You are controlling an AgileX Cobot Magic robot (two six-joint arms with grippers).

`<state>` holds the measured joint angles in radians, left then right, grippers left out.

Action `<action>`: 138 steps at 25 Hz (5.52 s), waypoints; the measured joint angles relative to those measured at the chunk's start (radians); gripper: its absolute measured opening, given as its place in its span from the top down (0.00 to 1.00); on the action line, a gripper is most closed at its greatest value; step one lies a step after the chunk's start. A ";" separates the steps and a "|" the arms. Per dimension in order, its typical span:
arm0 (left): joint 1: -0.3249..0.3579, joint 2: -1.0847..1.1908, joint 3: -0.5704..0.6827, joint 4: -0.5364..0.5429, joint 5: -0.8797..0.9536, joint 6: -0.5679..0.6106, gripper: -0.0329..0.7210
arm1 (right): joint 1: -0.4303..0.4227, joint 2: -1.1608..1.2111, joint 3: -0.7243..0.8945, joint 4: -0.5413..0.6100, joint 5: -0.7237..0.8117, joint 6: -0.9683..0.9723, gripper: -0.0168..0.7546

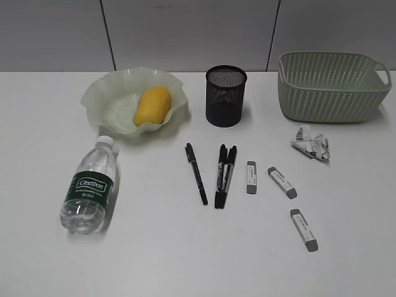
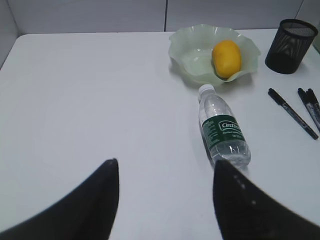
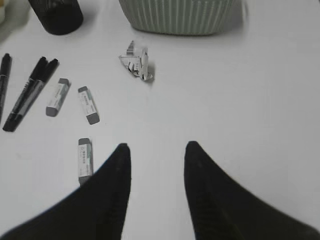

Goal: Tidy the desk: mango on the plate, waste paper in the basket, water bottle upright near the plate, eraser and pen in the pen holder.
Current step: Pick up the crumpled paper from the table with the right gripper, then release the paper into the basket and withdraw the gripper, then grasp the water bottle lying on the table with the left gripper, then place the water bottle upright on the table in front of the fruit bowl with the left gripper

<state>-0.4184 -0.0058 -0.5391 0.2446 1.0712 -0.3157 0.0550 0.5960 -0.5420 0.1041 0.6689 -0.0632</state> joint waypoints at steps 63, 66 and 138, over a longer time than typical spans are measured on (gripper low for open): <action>0.000 0.000 0.000 0.000 0.000 0.000 0.37 | 0.019 0.469 -0.348 0.143 0.108 -0.197 0.39; 0.000 0.001 0.000 0.000 0.000 0.000 0.37 | 0.020 0.234 -0.215 0.107 0.233 -0.165 0.44; 0.043 1.796 -0.049 -0.065 -2.003 0.250 0.38 | 0.021 -0.541 0.031 -0.092 0.369 -0.008 0.53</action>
<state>-0.3753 1.7900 -0.5883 0.1800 -0.9319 -0.0655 0.0760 0.0552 -0.5111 0.0121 1.0382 -0.0715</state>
